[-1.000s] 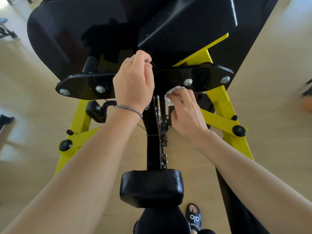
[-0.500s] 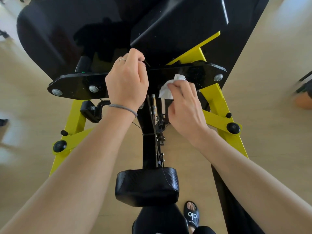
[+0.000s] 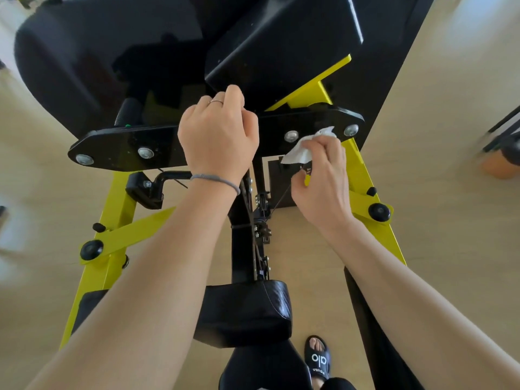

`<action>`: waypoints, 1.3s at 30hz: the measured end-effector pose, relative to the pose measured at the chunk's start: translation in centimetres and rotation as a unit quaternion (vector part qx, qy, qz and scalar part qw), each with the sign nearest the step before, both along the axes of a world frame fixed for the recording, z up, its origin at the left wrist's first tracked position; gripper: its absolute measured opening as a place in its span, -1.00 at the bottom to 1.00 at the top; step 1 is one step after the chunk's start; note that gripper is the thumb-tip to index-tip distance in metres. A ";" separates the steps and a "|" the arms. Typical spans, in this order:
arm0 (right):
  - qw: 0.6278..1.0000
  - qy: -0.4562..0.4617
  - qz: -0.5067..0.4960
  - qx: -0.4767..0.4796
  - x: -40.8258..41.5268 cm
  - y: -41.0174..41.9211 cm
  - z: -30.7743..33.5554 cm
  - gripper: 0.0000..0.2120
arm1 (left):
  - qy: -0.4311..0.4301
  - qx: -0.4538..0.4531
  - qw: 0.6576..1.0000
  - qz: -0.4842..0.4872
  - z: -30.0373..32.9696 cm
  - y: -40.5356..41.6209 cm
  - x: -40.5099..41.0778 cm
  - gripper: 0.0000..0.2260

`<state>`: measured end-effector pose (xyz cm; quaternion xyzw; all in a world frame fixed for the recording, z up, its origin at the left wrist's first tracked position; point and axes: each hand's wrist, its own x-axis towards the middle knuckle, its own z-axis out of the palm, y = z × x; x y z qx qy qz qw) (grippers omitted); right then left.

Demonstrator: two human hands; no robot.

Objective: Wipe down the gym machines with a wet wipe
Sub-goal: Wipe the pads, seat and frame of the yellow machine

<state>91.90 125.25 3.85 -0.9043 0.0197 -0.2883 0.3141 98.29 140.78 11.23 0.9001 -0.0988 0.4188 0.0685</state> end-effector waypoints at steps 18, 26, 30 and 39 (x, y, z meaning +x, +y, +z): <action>0.998 -0.060 -0.014 0.018 1.2 -1.9 2.4 -0.65 | -0.010 -0.026 1.000 -0.010 0.3 -0.3 -0.5 -0.81; 0.997 0.028 -0.066 0.027 0.1 -2.5 1.8 -0.64 | -0.016 -0.031 0.999 -0.017 0.0 -0.2 -0.3 -0.81; 0.998 -0.019 -0.066 0.006 0.7 -3.5 2.9 -0.69 | -0.023 -0.033 0.999 -0.014 -0.1 -0.2 -0.2 -0.82; 0.987 0.000 -0.114 0.110 0.9 -5.8 2.5 -0.70 | -0.026 -0.028 0.999 -0.022 -0.1 -0.1 -0.2 -0.82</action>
